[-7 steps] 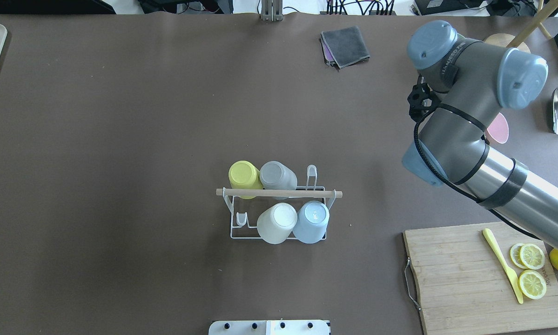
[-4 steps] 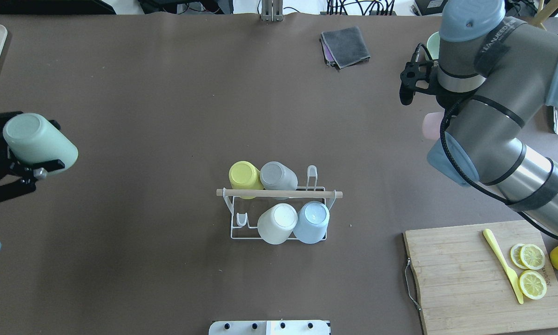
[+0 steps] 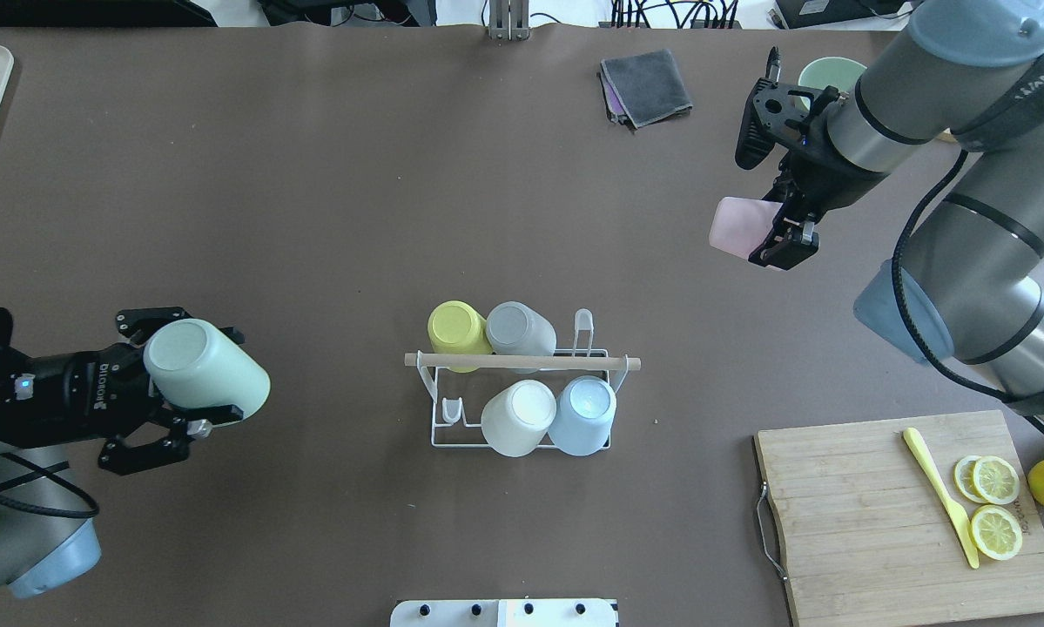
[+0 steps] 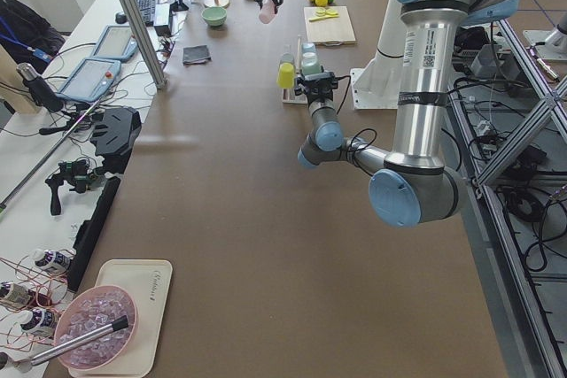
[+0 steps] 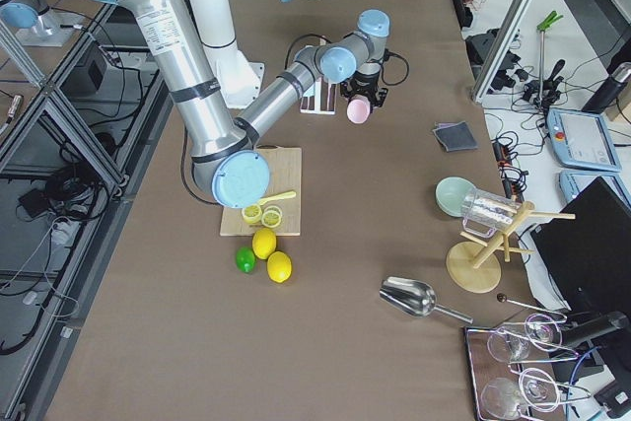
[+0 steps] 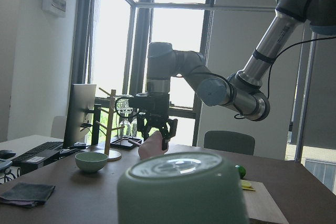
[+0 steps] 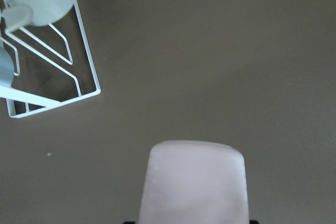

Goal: Place cup on cup holder

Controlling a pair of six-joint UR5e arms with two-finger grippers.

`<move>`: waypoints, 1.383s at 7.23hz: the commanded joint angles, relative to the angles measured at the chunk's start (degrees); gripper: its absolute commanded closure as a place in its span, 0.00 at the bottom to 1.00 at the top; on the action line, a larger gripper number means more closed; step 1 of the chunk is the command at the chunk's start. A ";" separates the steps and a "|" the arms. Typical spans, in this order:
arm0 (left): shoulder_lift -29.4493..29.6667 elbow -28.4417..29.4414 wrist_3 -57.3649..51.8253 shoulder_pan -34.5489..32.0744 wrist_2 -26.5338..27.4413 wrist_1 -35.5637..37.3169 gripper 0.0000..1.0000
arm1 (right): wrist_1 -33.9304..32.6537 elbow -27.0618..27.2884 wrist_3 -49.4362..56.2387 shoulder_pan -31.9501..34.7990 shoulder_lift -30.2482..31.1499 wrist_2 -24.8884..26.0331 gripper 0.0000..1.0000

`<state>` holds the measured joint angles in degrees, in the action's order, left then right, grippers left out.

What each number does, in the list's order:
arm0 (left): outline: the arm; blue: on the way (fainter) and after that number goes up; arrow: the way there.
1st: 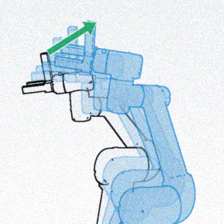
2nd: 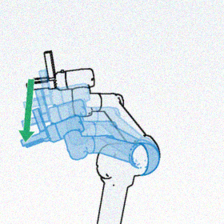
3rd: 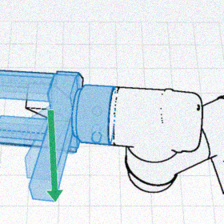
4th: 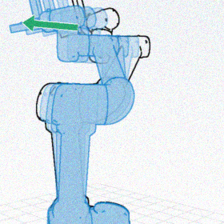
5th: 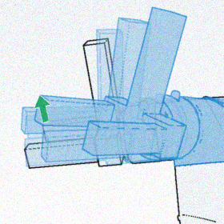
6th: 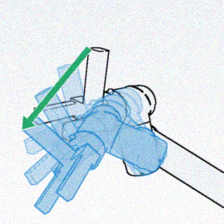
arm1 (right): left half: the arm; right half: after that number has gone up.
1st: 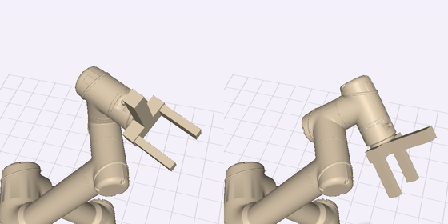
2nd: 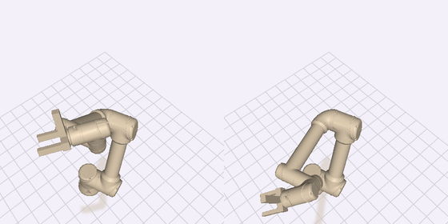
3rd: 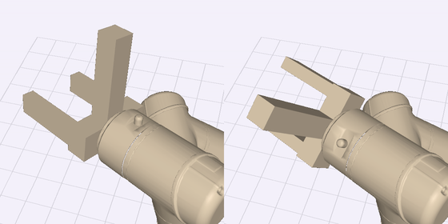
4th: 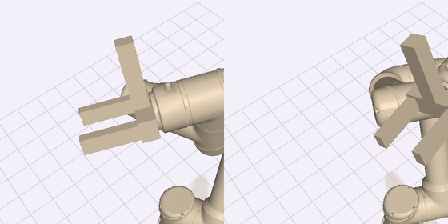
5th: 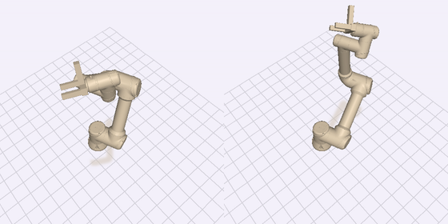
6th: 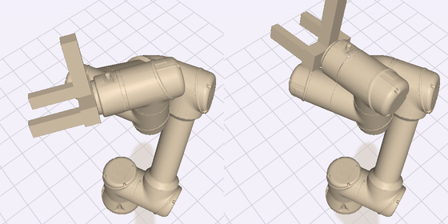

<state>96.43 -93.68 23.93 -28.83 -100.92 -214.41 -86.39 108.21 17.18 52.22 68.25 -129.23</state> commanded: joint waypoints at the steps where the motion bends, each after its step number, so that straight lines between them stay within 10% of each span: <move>1: 8.38 0.08 -2.48 0.61 -0.68 11.16 1.00 | 22.84 -1.42 -12.20 -0.01 3.38 -3.39 0.36; 5: 16.40 4.63 -9.92 4.21 -5.17 18.15 1.00 | 67.93 -22.55 -27.63 -1.49 1.11 -0.52 0.36; 10: 18.79 10.71 -13.11 5.98 -2.00 16.83 1.00 | 85.14 -23.57 -36.22 -11.07 -1.01 12.76 0.36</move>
<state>114.93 -84.39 10.95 -23.00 -103.30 -197.51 -4.98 84.72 -16.31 43.22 67.36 -119.23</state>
